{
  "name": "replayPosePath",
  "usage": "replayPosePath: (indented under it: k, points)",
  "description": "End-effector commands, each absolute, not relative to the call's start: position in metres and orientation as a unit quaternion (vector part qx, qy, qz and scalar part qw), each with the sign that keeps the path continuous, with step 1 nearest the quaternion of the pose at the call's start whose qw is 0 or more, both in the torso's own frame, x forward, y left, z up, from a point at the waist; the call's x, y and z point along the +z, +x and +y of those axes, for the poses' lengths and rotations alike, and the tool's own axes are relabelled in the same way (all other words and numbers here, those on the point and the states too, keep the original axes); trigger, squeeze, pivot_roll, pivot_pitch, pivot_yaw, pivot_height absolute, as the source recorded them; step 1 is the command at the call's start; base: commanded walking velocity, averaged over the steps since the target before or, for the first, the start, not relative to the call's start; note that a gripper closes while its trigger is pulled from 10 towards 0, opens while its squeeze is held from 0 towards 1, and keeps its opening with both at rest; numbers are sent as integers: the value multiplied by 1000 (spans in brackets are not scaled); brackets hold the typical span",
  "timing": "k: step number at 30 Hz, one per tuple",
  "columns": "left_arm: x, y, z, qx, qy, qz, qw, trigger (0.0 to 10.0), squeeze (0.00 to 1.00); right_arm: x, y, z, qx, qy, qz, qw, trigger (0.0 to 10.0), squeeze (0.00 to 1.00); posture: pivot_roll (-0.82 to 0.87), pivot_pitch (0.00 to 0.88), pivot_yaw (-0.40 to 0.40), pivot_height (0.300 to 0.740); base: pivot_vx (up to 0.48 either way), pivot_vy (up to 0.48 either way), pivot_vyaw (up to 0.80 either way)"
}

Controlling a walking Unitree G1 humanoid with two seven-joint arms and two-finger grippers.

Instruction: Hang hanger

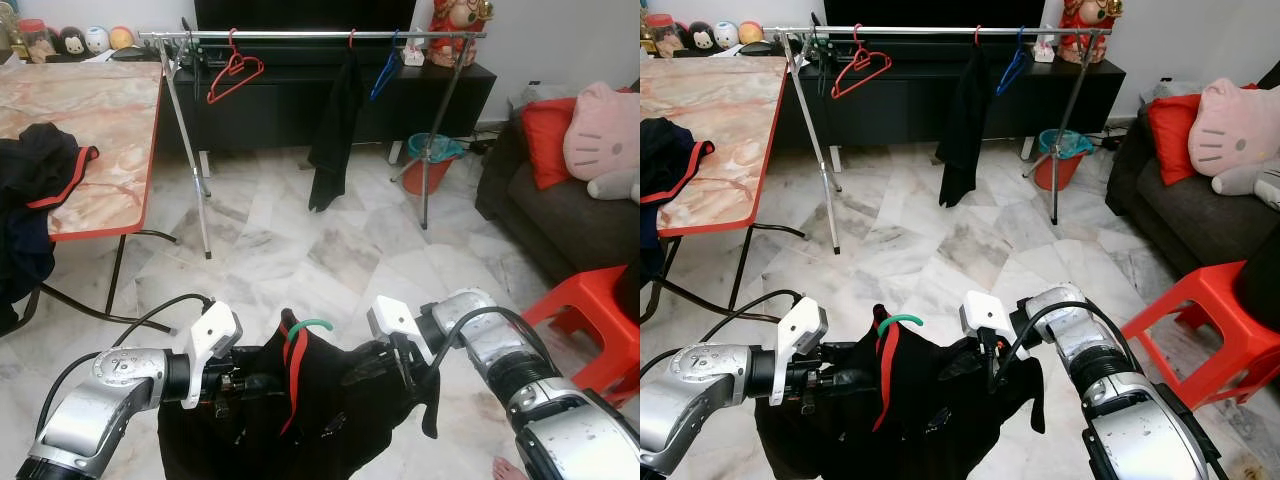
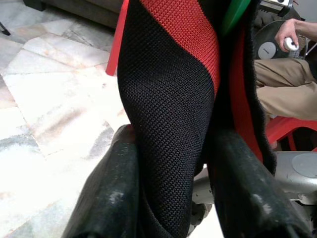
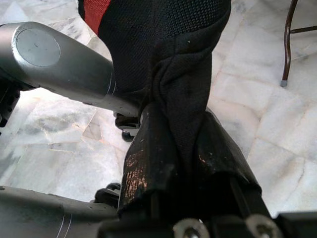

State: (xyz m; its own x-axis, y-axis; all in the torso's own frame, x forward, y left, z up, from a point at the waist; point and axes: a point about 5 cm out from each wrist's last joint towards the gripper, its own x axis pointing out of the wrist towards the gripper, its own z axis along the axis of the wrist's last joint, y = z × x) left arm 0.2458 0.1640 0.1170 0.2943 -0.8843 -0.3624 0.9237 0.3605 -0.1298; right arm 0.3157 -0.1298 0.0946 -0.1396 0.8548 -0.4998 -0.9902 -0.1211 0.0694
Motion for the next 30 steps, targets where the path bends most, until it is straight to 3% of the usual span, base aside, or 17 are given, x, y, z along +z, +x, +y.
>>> replayPosePath:
  k: [1,20,22,24,25,26,30]
  points:
    - [117,242,161,-575,47,193,794,0,0,103,318,-127,733,-172,174,634,0,0,109,4,-132,740,0,0,0]
    - [118,240,159,-590,41,197,782,0,0,104,320,-122,734,-174,167,635,0,0,111,10,-131,740,0,0,0]
    - [118,240,159,-590,40,197,782,0,0,104,319,-122,735,-173,167,634,1725,0,111,10,-131,740,0,0,0]
    - [118,239,159,-590,40,197,782,0,0,103,319,-122,736,-174,168,633,2235,0,112,14,-129,740,0,0,0]
    - [118,239,159,-590,39,197,782,0,0,103,319,-122,735,-174,168,633,4431,0,112,14,-129,740,0,0,0]
    - [118,239,159,-591,39,197,781,0,0,103,319,-122,735,-174,168,634,4980,0,112,14,-129,740,0,0,0]
    - [118,239,159,-591,39,197,781,0,0,103,319,-122,735,-174,168,634,4980,0,112,14,-129,740,0,0,0]
